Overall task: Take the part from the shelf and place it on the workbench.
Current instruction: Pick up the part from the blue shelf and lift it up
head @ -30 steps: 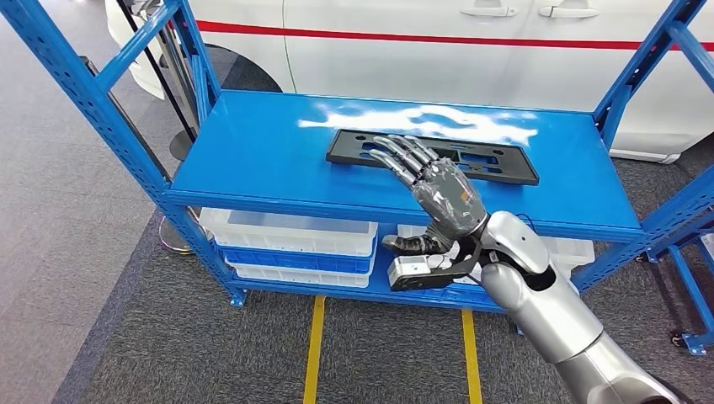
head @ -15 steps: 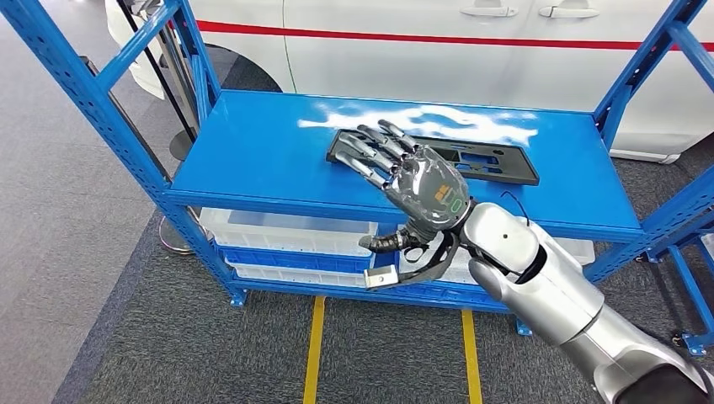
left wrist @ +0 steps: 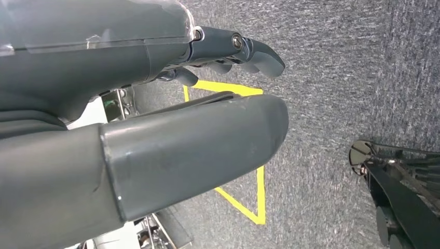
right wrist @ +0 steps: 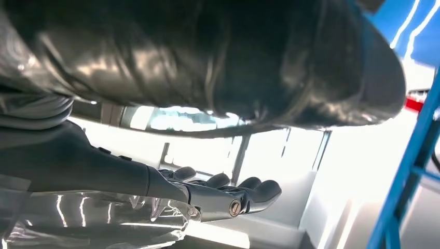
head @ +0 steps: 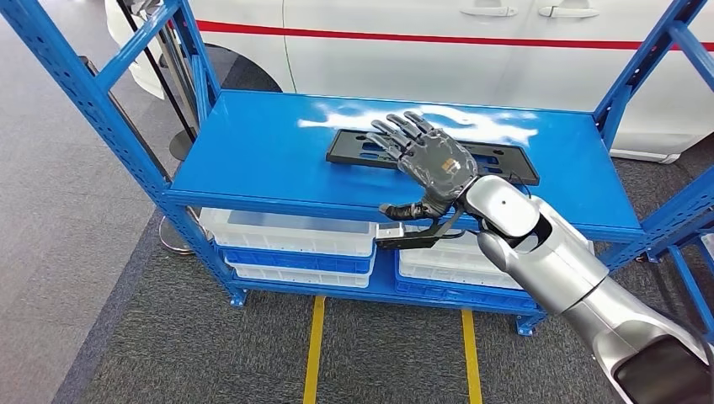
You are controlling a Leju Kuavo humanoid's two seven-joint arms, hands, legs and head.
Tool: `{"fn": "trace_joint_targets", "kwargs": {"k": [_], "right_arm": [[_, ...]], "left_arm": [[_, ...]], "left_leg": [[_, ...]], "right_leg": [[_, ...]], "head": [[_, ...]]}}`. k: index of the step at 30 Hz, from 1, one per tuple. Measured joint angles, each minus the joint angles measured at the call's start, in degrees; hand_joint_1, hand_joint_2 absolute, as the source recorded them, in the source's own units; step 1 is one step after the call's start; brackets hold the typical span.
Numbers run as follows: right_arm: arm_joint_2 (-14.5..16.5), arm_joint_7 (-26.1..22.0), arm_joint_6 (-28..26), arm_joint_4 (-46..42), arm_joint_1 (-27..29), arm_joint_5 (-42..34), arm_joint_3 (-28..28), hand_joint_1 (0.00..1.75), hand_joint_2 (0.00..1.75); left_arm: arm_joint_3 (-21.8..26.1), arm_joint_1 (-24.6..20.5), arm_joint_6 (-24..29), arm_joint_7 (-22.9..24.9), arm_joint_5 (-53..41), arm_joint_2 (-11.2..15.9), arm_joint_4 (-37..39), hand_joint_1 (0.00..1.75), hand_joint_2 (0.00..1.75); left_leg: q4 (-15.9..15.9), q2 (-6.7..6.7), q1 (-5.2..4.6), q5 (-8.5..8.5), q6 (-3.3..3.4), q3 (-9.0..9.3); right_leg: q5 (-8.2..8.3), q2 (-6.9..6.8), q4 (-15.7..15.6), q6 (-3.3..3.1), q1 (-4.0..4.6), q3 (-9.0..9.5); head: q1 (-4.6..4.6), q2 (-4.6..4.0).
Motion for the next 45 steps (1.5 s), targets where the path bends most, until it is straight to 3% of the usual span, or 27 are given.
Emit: {"fn": "trace_joint_targets", "kwargs": {"k": [9,45], "right_arm": [[1.0,-0.9,0.4,3.3,-0.1,-1.6,0.1,0.0,0.0],[1.8,-1.9,2.4,3.1,0.0,-3.3,2.7,0.0,0.0]], "left_arm": [[0.0,0.0,-0.3,-0.2,-0.3,0.0,0.3,0.0,0.0],[0.7,0.0,-0.7,-0.8,-0.5,0.0,0.4,0.0,0.0]], "left_leg": [[0.0,-0.01,0.0,0.0,0.0,-0.03],[0.0,-0.01,0.0,0.0,0.0,-0.02]], "right_leg": [[0.0,0.0,0.0,0.0,0.01,-0.03],[0.0,0.01,0.0,0.0,0.01,-0.03]], "head": [[0.0,0.0],[0.0,0.0]]}}
